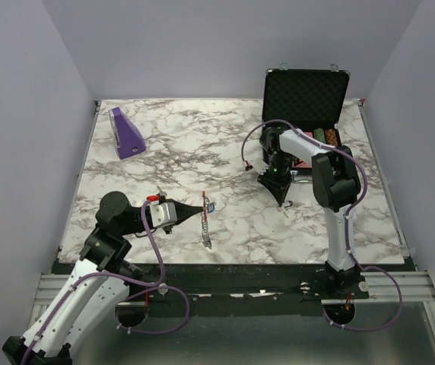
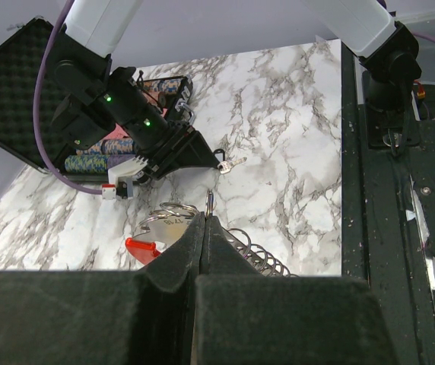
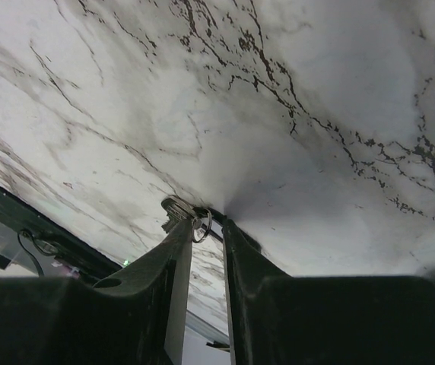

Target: Put the keys on the keyring

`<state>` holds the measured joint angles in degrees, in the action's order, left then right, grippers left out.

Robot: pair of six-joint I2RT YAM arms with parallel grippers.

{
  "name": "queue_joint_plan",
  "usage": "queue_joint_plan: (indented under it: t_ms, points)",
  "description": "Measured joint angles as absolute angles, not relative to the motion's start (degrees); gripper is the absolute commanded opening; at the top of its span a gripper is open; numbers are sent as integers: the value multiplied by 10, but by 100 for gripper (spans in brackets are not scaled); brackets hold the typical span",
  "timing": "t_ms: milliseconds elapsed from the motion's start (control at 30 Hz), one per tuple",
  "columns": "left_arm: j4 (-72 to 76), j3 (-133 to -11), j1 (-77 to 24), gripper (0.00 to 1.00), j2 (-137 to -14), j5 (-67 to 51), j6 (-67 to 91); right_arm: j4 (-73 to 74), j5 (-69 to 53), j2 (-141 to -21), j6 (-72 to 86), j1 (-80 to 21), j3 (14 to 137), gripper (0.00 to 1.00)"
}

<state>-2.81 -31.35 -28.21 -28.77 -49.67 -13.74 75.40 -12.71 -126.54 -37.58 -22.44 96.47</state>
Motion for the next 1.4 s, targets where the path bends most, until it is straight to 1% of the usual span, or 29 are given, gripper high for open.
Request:
queue_joint_plan:
  t_ms: [433,667,833,967,1133,1267,1400]
  points:
    - [-28,-314,-282,0,-288,-497,-138,758,-127,-1265,-376,-225,964,21]
    - [-28,-314,-282,0,-288,-497,-138,758,-127,-1265,-376,-225,964,14]
    - [-28,-314,-282,0,-288,-496,-138,760,-128,-1265,-376,-225,964,5]
    - [-28,-314,-282,0,-288,-496,-138,761,-129,-1265,-376,-225,964,1]
    - [-28,-314,-282,0,-288,-496,-139,762,-130,-1265,-376,-225,964,1]
    - [-28,-314,-282,0,-288,-496,-139,762,-130,-1265,-378,-225,964,7]
    - [-28,-314,-282,0,-288,-496,-139,762,-130,-1265,-381,-225,959,10]
